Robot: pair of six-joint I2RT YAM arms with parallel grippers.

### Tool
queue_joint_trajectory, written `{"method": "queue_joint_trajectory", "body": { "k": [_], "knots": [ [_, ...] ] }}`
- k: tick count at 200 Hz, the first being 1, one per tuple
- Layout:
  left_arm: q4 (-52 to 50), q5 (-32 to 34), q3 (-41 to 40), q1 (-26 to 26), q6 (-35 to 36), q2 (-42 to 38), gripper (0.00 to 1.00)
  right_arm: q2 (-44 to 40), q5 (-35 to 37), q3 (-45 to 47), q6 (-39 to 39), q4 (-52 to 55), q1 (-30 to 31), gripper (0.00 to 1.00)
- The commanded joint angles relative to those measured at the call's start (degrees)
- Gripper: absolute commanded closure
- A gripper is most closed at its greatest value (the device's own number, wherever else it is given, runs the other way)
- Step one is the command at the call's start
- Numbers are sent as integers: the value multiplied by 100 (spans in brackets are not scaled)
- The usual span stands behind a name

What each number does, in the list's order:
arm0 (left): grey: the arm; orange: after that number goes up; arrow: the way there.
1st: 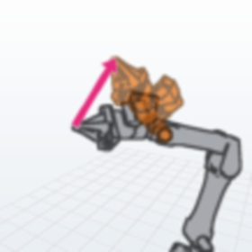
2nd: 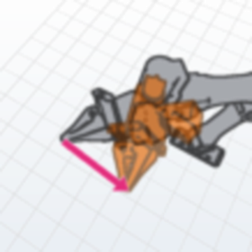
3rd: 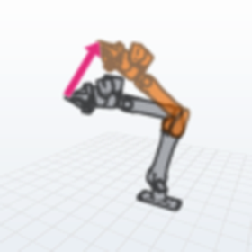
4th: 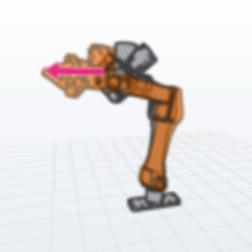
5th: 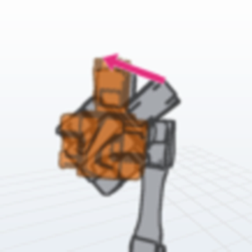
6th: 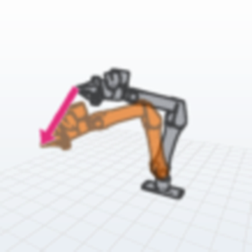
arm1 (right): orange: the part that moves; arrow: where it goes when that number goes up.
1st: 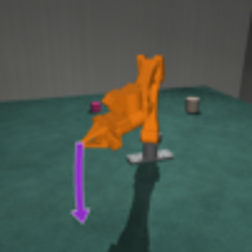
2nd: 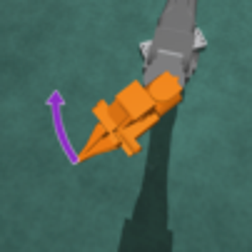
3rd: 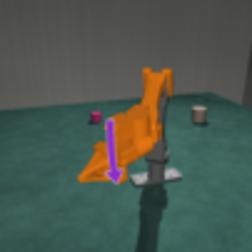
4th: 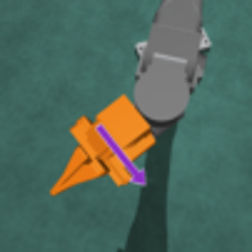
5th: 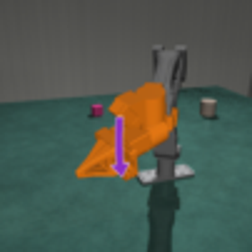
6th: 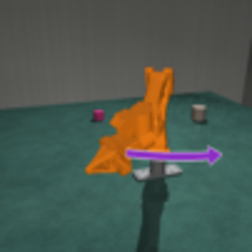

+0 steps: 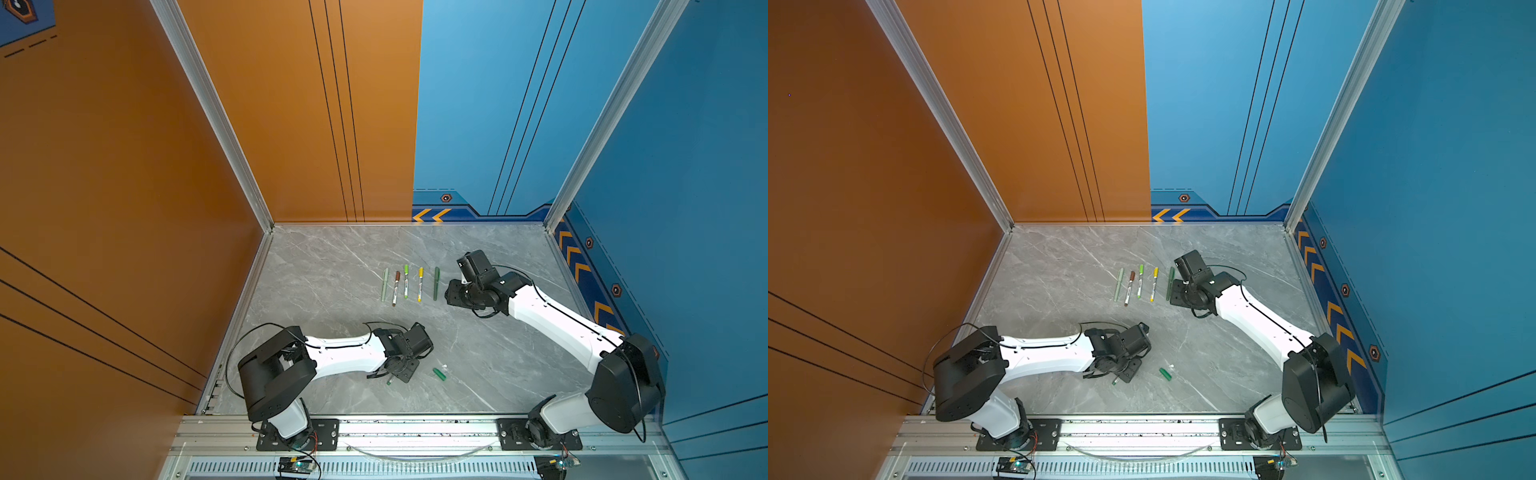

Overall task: Insert pens into pen caps
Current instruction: Pick up the pen from the bottom-center of the table.

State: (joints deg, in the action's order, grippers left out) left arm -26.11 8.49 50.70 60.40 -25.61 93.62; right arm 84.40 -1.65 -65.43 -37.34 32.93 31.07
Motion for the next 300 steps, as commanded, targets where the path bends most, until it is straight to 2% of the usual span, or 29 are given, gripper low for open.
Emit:
{"method": "queue_joint_trajectory", "body": {
  "k": [1,40,69,98,109,133,165,206,232,264,300],
  "knots": [
    [14,-10,-200,-128,12,417,94,-173,-22,158,-192,-208,-64,53],
    [413,-152,-34,-356,130,188,99,-465,-412,537,-520,-716,-364,53],
    [799,-692,362,-774,390,-42,100,-1032,-1027,1206,-830,-1860,-697,51],
    [1303,-1423,702,-1171,469,-272,100,-1604,-1367,1819,-1167,-2877,-994,45],
    [1480,-1636,762,-1277,479,-371,100,-1752,-1390,1944,-1163,-3020,-1022,38],
    [1961,-1914,793,-1420,479,-577,100,-1866,-1566,2016,-987,-3095,-991,32],
    [2287,-1997,733,-1434,314,-796,100,-1683,-2032,1986,-931,-3282,-741,30],
    [2909,-1928,367,-1314,-115,-985,100,-1404,-1945,1964,-703,-3337,-247,29],
    [3175,-1762,237,-1194,-232,-1039,100,-1280,-1820,2060,-791,-3453,-69,33],
    [3221,-1670,270,-1132,-269,-945,100,-1113,-1751,2115,-982,-3591,64,52],
    [3230,-1387,248,-1136,-354,-951,100,-945,-1800,2156,-1076,-3748,271,59]
  ]
}}
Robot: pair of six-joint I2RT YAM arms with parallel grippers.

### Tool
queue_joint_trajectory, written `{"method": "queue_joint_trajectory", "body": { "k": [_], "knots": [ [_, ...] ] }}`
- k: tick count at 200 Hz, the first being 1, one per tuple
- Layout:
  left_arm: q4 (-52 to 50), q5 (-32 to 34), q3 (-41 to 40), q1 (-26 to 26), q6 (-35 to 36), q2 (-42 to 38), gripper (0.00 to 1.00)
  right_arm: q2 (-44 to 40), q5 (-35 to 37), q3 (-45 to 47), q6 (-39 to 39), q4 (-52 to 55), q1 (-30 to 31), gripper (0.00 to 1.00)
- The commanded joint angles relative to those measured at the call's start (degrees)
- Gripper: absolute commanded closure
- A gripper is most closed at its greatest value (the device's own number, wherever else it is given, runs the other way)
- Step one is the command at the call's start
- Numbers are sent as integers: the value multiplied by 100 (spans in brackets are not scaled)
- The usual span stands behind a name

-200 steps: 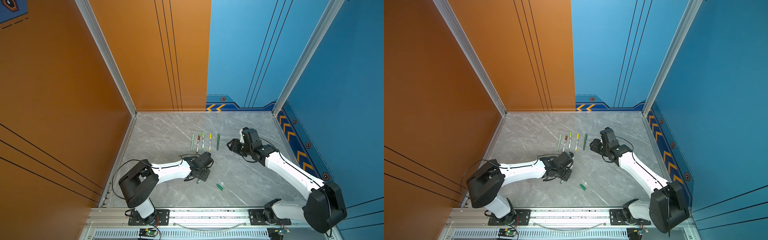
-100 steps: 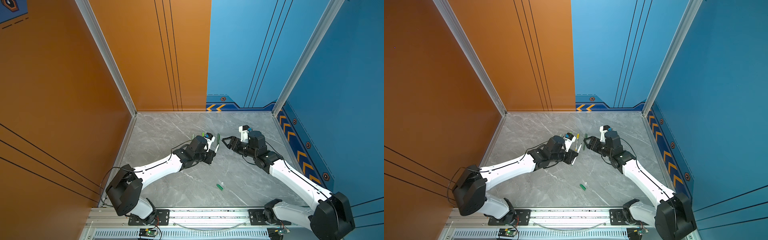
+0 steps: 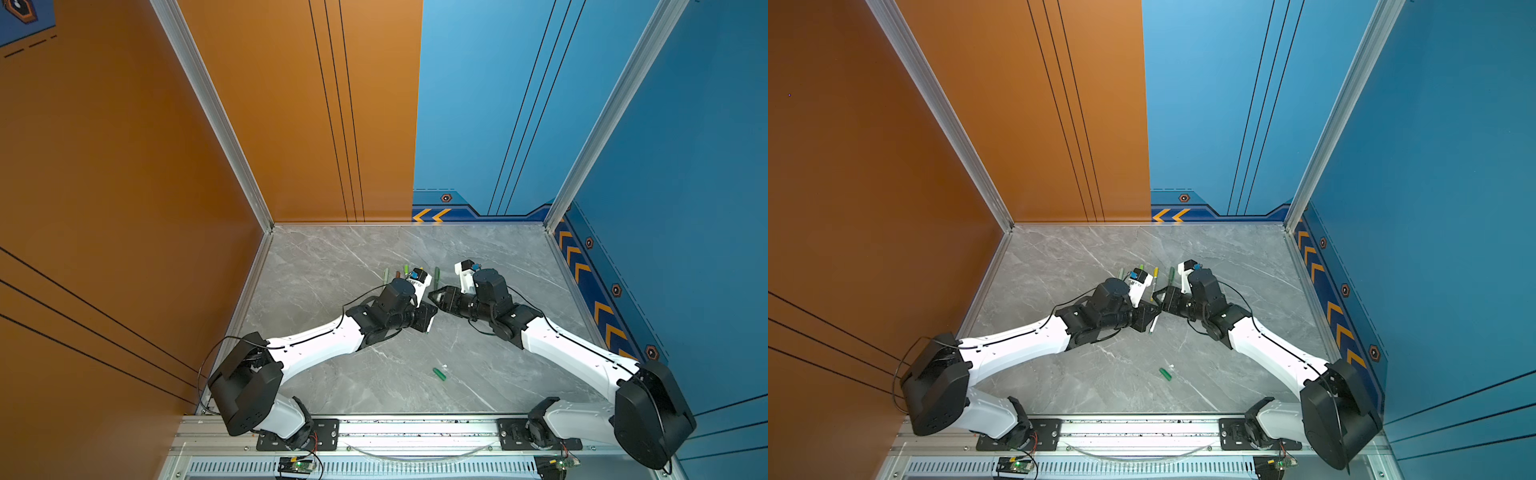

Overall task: Insert pens into pen caps
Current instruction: Pick up the pen from the bottom-center of the table.

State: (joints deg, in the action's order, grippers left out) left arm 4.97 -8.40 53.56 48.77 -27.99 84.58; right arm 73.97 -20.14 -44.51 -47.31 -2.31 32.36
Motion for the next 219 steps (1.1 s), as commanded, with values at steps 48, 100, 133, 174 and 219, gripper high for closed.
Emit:
{"method": "queue_joint_trajectory", "body": {
  "k": [48,100,133,174,219],
  "knots": [
    [173,379,-25,27,-181,6,100,106,259,-39,-4,-114,270,87],
    [223,177,-71,27,-183,9,91,102,527,-263,171,142,293,100],
    [211,143,-334,52,-113,-154,62,-64,770,-472,327,283,271,100],
    [205,233,-531,36,-130,-257,64,-117,740,-618,400,436,297,100],
    [200,324,-475,37,-115,-292,78,-118,810,-550,403,555,314,100]
  ]
}}
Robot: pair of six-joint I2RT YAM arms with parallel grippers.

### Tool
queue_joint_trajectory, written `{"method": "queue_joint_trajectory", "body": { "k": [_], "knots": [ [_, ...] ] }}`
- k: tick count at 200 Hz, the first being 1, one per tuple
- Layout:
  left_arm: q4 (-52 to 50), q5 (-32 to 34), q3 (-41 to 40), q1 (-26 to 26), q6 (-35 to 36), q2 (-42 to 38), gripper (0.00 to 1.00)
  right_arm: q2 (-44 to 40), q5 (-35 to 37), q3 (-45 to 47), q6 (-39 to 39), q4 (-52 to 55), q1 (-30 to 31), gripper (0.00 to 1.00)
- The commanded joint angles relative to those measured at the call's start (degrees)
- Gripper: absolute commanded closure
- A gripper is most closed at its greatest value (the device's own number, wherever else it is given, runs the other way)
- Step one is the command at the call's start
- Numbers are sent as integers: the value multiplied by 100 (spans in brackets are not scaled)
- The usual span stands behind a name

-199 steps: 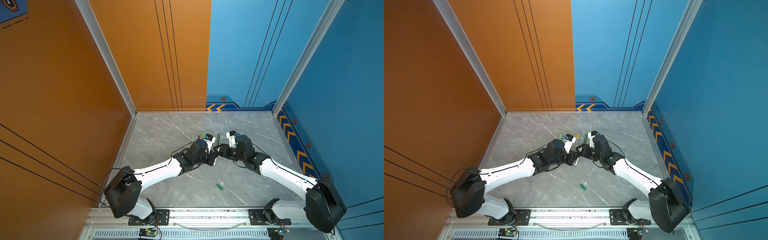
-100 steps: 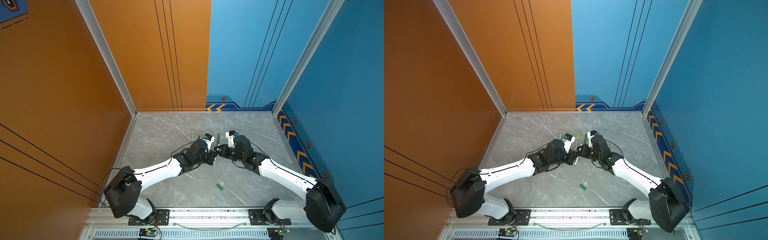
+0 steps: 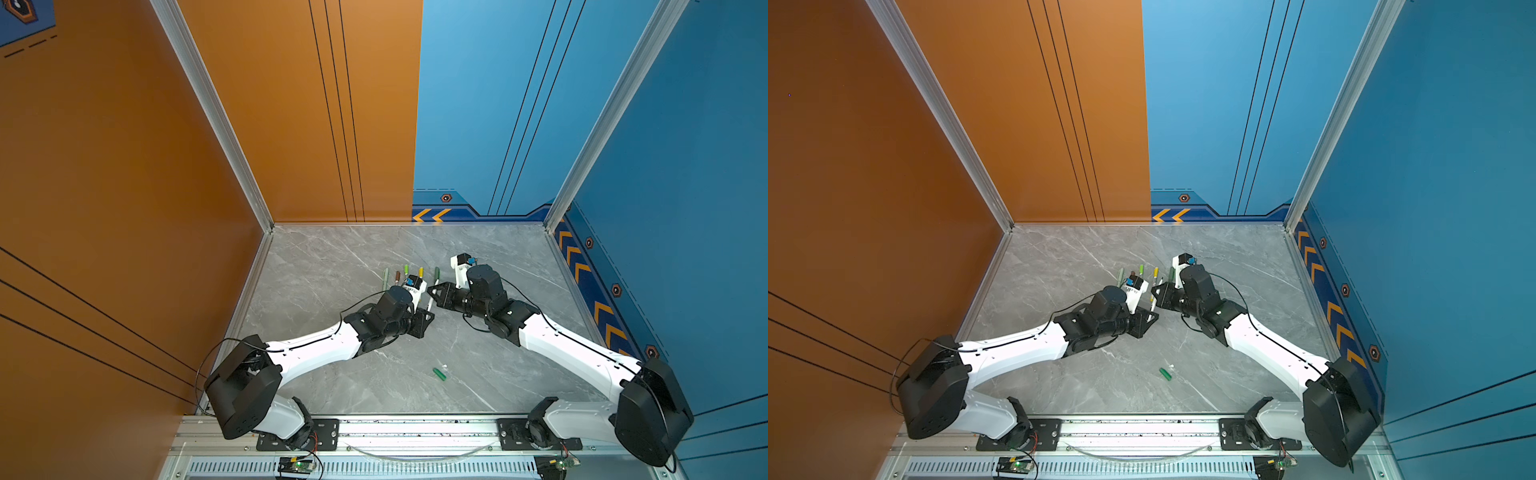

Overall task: Insert pens into pen caps
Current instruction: Pick up the pen from the bottom-center of the table.

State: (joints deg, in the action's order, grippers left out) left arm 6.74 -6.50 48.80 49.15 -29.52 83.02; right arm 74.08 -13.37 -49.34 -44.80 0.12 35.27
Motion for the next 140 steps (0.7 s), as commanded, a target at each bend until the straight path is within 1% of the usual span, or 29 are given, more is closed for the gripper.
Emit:
{"method": "queue_joint_trajectory", "body": {
  "k": [1,26,68,82,88,106,110,121,127,140],
  "knots": [
    [26,133,4,-1,40,-137,78,-130,132,-67,154,313,24,100],
    [27,164,47,-7,89,-133,80,-49,119,-54,109,322,58,99],
    [29,199,112,-10,116,-96,92,18,115,-71,97,365,92,99],
    [21,218,95,-10,116,-98,96,0,130,-83,111,400,94,95],
    [25,232,82,-8,113,-109,97,-14,148,-86,120,430,80,93],
    [27,304,-1,-28,83,-167,99,-76,208,-100,131,560,64,90],
    [22,332,-29,-36,77,-189,100,-86,226,-102,135,604,52,87],
    [-12,380,-71,-59,49,-229,100,-151,293,-120,140,791,12,76],
    [-61,402,-99,-79,42,-257,100,-170,335,-135,152,909,0,72],
    [-171,457,-164,-121,29,-335,100,-244,507,-229,221,1396,-2,62]
  ]
}}
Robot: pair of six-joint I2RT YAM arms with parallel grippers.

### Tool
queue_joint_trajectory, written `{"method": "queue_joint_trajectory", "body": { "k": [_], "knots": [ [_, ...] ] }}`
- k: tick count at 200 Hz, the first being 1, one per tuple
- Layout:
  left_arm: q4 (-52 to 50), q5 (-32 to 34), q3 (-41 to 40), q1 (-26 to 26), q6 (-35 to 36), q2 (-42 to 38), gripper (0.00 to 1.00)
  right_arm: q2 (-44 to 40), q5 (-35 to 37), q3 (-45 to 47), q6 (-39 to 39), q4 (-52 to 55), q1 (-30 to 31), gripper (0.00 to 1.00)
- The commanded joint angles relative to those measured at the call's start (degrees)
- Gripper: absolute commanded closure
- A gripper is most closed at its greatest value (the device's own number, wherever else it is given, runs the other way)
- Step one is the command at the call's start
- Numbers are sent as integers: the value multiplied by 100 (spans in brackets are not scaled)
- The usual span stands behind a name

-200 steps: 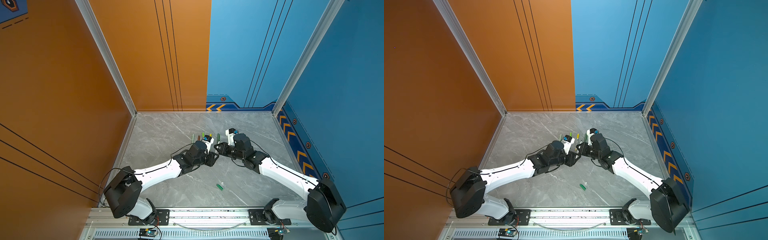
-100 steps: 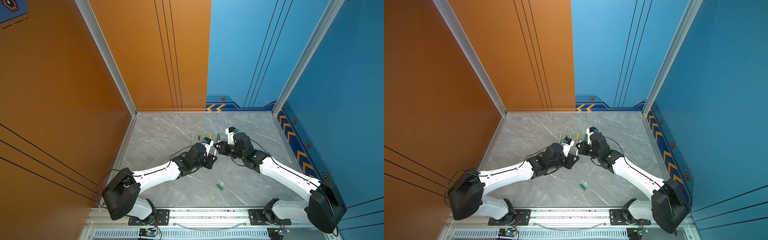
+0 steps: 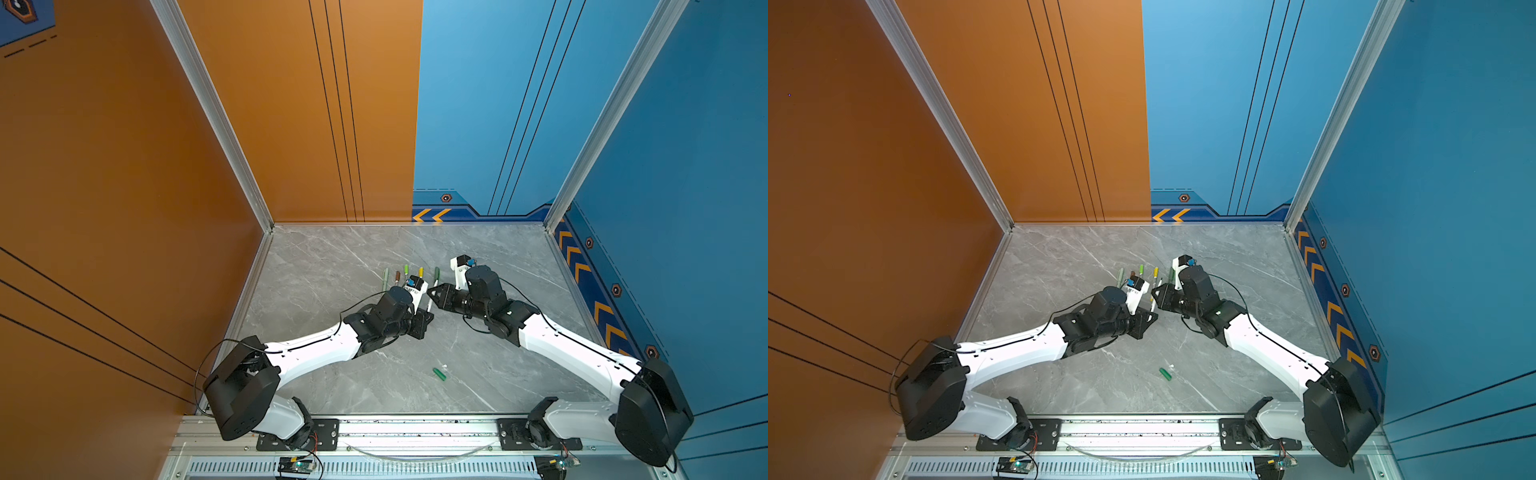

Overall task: Insert pens into pen caps
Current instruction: Pick up the pen from the bottom-center of the table, then move the pen cap to the bottom-center of the table.

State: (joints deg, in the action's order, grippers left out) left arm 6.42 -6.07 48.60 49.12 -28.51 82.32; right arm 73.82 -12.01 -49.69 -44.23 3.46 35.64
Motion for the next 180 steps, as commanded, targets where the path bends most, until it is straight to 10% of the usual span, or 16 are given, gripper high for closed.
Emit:
{"method": "queue_joint_trajectory", "body": {
  "k": [1,85,180],
  "knots": [
    [-144,422,-147,-121,-73,-267,100,-218,371,-194,164,1062,-39,62],
    [-1211,1004,-670,-297,216,-1224,100,147,974,-505,830,3900,992,49],
    [-1100,1362,-1205,-441,277,-1972,100,1495,-526,-667,543,3596,2383,38]
  ]
}}
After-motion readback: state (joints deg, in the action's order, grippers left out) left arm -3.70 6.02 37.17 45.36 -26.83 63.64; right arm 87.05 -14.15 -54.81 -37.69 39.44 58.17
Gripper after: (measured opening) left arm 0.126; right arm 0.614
